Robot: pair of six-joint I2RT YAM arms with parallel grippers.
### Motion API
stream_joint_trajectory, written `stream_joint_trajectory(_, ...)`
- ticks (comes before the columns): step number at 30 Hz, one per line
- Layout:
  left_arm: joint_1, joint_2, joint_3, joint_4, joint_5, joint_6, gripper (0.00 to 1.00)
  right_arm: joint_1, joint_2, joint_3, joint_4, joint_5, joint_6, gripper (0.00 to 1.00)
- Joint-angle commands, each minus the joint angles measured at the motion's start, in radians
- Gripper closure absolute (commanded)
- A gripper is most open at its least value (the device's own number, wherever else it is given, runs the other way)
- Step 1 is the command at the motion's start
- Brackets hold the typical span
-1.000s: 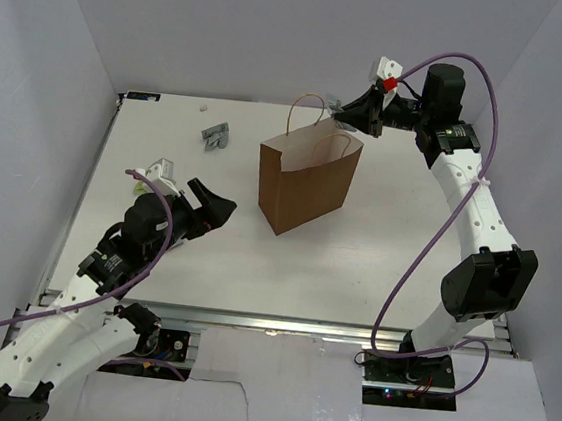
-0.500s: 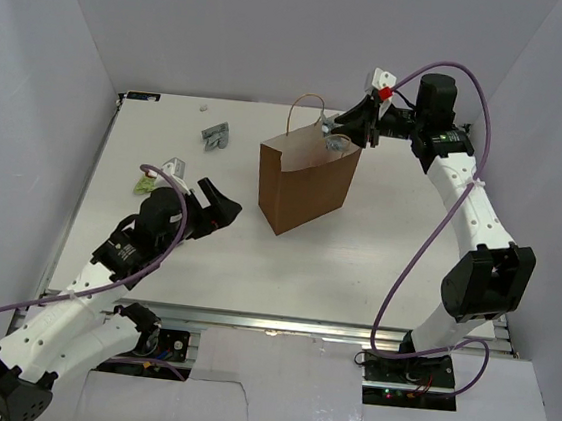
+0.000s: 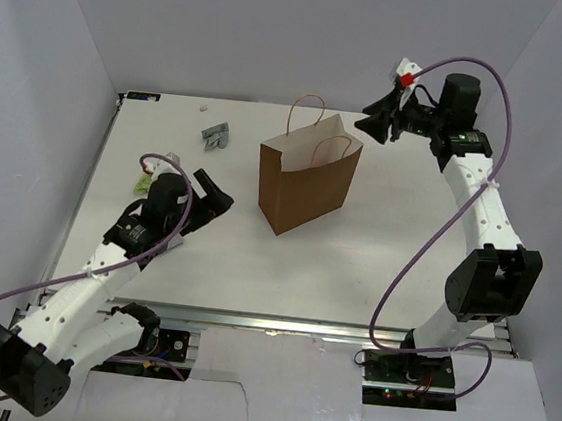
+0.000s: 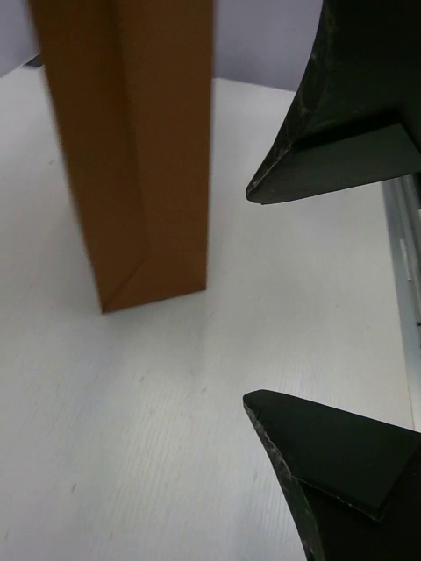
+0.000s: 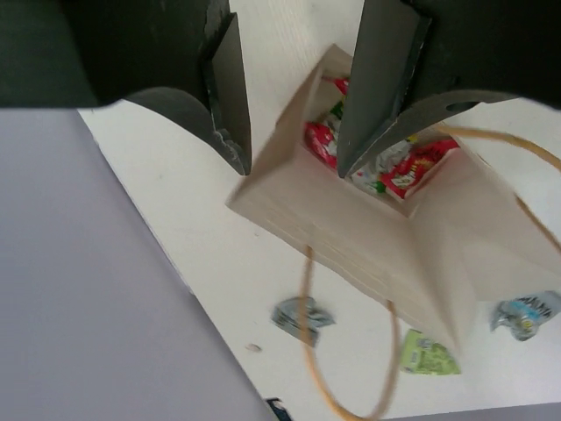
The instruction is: Place the snacks into the paper bag
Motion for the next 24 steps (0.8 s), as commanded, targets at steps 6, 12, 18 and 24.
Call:
stream_joint_trajectory(6,0.365,0.209,0.02,-0.102,0.122,-0.019,0.02,-0.256,-0.194,-0.218,0.013,0.059,0.098,0.48)
stream_joint_trajectory(12,0.411,0.491,0.184,-0.313,-0.129,0.028,0.02,-0.35,-0.333,-0.503,0.011,0.026,0.053,0.47)
stream_joint_trajectory(18,0.419,0.668,0.28,-0.431,-0.215,-0.034,0.02,-0.368,-0.4,-0.646,0.014,0.011,0.058,0.46)
stream_joint_trajectory(24,0.437,0.798,0.3,-0.383,-0.196,0.0,0.02,-0.368,-0.402,-0.661,0.019,0.005,0.072,0.46)
